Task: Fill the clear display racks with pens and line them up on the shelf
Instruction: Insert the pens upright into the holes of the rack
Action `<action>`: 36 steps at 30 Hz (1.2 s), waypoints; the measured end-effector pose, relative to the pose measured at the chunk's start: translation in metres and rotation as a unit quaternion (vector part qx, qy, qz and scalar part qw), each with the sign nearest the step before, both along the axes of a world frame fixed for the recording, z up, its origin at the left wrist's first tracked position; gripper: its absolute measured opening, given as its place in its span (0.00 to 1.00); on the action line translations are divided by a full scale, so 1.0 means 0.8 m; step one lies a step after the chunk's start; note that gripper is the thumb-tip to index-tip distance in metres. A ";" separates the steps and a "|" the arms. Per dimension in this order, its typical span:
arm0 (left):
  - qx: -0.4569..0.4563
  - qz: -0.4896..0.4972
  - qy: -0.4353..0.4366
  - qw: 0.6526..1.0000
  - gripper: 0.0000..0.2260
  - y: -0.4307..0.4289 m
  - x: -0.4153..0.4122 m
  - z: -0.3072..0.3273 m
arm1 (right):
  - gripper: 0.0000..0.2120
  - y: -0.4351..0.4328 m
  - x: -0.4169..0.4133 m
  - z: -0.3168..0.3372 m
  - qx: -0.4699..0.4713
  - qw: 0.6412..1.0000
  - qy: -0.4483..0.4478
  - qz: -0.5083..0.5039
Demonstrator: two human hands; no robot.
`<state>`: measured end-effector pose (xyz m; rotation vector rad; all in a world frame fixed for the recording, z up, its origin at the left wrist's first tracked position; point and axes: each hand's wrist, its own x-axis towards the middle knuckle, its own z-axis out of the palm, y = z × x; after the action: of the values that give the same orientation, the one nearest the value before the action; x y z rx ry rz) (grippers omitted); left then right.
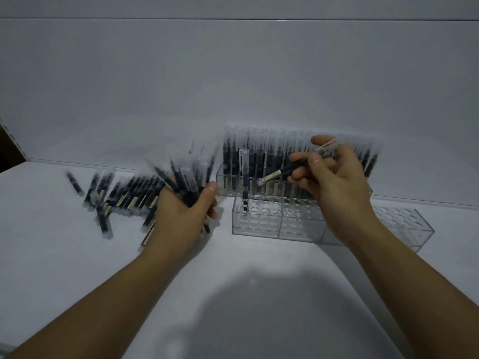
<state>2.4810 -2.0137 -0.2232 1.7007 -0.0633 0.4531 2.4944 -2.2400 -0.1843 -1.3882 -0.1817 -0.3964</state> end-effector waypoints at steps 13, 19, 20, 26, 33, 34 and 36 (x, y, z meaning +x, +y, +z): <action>-0.012 -0.017 0.063 0.998 0.10 0.001 0.006 -0.001 | 0.11 0.016 -0.001 -0.012 -0.204 0.975 -0.084 -0.016; -0.085 -0.058 0.059 0.993 0.08 -0.006 0.004 0.008 | 0.17 0.036 0.009 -0.013 -0.383 0.911 -0.153 -0.025; -0.100 -0.066 0.058 0.991 0.07 -0.008 0.003 0.009 | 0.18 0.038 0.010 -0.014 -0.393 0.906 -0.152 -0.028; -0.150 -0.088 0.075 0.982 0.07 -0.008 0.005 0.003 | 0.21 0.041 0.013 -0.015 -0.431 0.890 -0.144 -0.045; -0.163 -0.148 0.058 0.974 0.15 -0.007 0.000 0.005 | 0.21 0.042 0.013 -0.021 -0.457 0.880 -0.120 -0.048; -0.167 -0.153 0.057 0.972 0.15 -0.005 0.000 0.006 | 0.19 0.042 0.013 -0.021 -0.454 0.881 -0.118 -0.052; -0.165 -0.158 0.057 0.972 0.14 -0.003 -0.001 0.006 | 0.17 0.041 0.011 -0.021 -0.449 0.884 -0.115 -0.061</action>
<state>2.4800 -2.0161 -0.2180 1.3540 -0.1622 0.1177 2.5028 -2.2070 -0.2012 -2.2747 -0.5222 -0.6245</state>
